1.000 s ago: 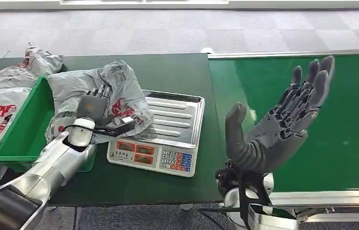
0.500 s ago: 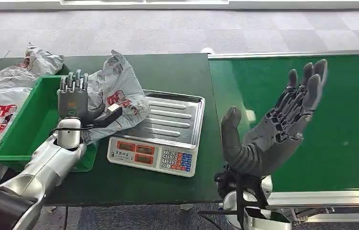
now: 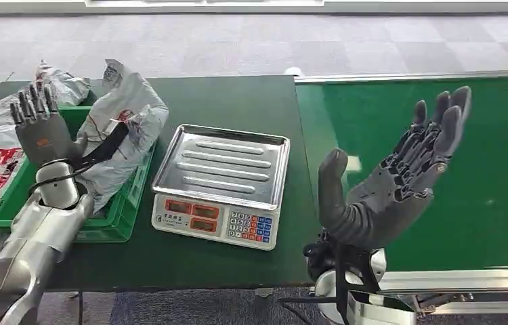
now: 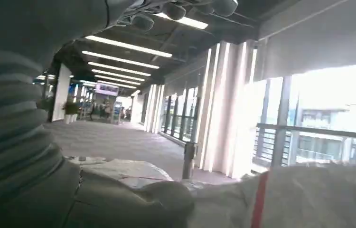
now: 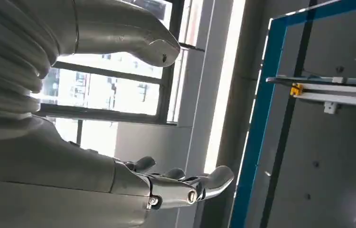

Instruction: Moved the parcel from conveyor to table for the left to box.

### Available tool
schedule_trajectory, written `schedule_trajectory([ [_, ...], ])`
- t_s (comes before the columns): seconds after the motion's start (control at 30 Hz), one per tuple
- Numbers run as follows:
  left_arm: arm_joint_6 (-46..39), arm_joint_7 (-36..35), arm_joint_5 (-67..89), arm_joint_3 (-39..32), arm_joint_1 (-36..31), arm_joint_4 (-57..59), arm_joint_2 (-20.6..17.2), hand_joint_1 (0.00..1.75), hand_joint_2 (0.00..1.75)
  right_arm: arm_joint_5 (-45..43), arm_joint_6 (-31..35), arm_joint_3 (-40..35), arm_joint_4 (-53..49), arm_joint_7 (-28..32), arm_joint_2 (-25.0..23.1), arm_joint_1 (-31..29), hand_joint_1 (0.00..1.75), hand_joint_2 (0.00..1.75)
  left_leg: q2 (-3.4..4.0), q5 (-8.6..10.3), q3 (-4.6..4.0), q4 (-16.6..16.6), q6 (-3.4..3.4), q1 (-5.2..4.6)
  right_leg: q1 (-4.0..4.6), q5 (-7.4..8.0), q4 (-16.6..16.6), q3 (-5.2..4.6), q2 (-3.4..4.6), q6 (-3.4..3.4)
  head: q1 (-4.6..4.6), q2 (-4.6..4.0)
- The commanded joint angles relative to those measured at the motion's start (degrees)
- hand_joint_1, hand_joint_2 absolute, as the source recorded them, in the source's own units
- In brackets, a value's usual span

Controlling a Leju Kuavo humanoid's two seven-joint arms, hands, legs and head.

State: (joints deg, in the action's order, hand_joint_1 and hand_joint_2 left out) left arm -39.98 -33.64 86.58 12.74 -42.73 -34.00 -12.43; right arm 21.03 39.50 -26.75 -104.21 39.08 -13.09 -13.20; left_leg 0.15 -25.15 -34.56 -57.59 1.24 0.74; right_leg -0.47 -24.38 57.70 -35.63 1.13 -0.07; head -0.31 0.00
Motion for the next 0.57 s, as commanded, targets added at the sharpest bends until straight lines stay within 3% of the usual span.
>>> schedule_trajectory([
  [0.03,0.0,2.7,3.3,-15.9,3.9,-11.3,1.4,0.0,0.0,0.4,-0.2,-0.2,1.0,-0.7,0.8,-1.0,0.0,1.75,-0.06,-0.02,0.14,0.1,-0.06,0.03,0.05,-0.04,-0.1,0.18,-0.12,0.01,0.02,0.0],
  [0.1,0.0,18.5,-1.0,-34.0,8.6,-26.9,8.0,0.0,0.0,0.5,-0.6,0.0,1.4,-0.6,0.7,-0.6,0.0,1.75,-0.09,-0.03,0.07,0.0,-0.07,0.01,0.04,-0.02,-0.1,0.14,-0.12,0.02,0.02,0.0],
  [0.13,0.0,37.5,-9.1,-51.5,6.9,-34.5,16.0,0.0,0.0,0.1,-0.9,0.1,1.9,-0.4,0.7,-0.7,0.0,1.75,-0.18,0.0,-0.07,0.0,-0.06,0.04,0.06,0.0,-0.1,0.07,-0.21,0.03,0.02,0.0],
  [0.17,0.0,59.1,-16.1,-72.6,0.0,-33.0,22.6,0.0,0.0,-0.1,-1.0,0.2,2.4,0.0,0.5,-0.8,0.0,1.75,-0.27,-0.02,-0.08,0.0,-0.09,0.04,0.07,-0.04,-0.1,0.09,-0.34,0.05,0.02,0.0],
  [0.2,0.0,73.6,-24.8,-76.5,-2.7,-28.7,23.5,0.0,0.0,-0.2,-0.9,0.3,2.9,0.2,0.4,-1.2,0.0,1.75,-0.44,-0.01,-0.26,-0.2,-0.09,0.11,0.15,-0.06,0.0,-0.02,-0.49,0.05,0.02,0.0],
  [0.27,0.0,73.6,-49.3,-58.2,3.0,-31.5,23.8,0.0,0.0,-0.3,-0.4,0.9,3.5,0.5,0.2,-1.2,0.0,1.75,-0.27,-0.03,-0.34,-0.3,-0.07,0.13,0.18,-0.03,0.0,-0.2,-0.27,0.06,0.0,0.0],
  [0.3,0.0,73.6,-55.0,-54.1,4.3,-35.2,25.0,0.0,0.0,-0.3,-0.6,1.1,3.6,0.6,0.3,-1.2,0.0,1.75,-0.2,0.09,-0.34,-0.1,-0.14,0.03,0.17,0.03,-0.1,-0.18,-0.19,0.1,0.07,0.0],
  [0.33,0.0,73.6,-65.1,-44.3,8.3,-41.5,25.2,0.0,0.0,-0.5,-0.7,1.3,3.9,0.8,0.3,-1.2,0.0,1.75,-0.15,0.08,-0.18,0.0,-0.18,0.01,0.15,0.07,-0.2,0.02,-0.17,0.15,0.15,0.0],
  [0.37,0.0,73.6,-64.0,-44.4,8.5,-42.5,26.6,0.0,0.0,-0.5,-0.7,1.3,4.1,0.8,0.3,-1.3,0.0,1.75,-0.04,-0.03,-0.17,-0.1,-0.12,-0.04,0.07,0.04,-0.1,-0.04,-0.05,0.15,0.07,0.0],
  [0.4,0.0,73.6,-68.2,-40.7,9.8,-44.7,26.8,0.0,1.75,-0.6,-0.8,1.4,4.3,0.9,0.2,-1.3,0.0,1.75,0.03,-0.16,0.05,0.0,-0.09,-0.13,-0.05,-0.01,-0.1,0.06,-0.03,0.15,0.05,0.0],
  [0.43,1.0,73.6,-73.9,-36.6,11.1,-46.3,26.1,0.0,1.75,-0.5,-0.6,1.4,4.6,0.9,0.2,-1.4,0.0,1.75,0.11,-0.27,0.22,0.0,-0.09,-0.15,-0.05,-0.07,-0.1,0.16,0.06,0.14,0.07,0.0],
  [0.47,6.8,73.6,-83.7,-27.5,14.8,-49.9,24.3,0.0,1.75,-0.3,-0.8,1.5,5.5,0.3,0.4,-1.5,0.0,1.75,0.2,-0.28,0.34,-0.1,-0.15,-0.18,-0.07,-0.1,-0.1,0.18,0.14,0.11,-0.02,0.0],
  [0.5,7.2,73.6,-84.3,-25.5,15.7,-50.7,24.7,0.0,1.75,-0.4,-1.0,1.6,5.8,0.2,0.6,-1.5,0.0,1.75,0.38,-0.34,0.23,-0.2,-0.12,-0.05,0.03,-0.05,-0.1,0.03,0.35,0.09,0.06,0.0],
  [0.53,20.7,68.6,-90.8,-19.0,18.4,-54.2,23.4,0.0,1.75,-0.3,-3.0,1.7,6.8,-1.6,1.2,-1.5,0.0,1.75,-0.04,-0.27,0.15,-0.2,-0.15,0.02,0.06,-0.13,-0.1,0.13,-0.08,0.09,0.02,0.0],
  [0.57,20.4,68.3,-90.3,-17.8,19.4,-55.8,24.3,0.0,1.75,-0.3,-3.1,2.0,7.3,-1.5,1.1,-1.4,0.0,1.75,0.08,-0.26,0.07,-0.2,-0.15,0.05,0.09,-0.17,-0.1,0.02,0.03,0.13,0.07,0.0],
])
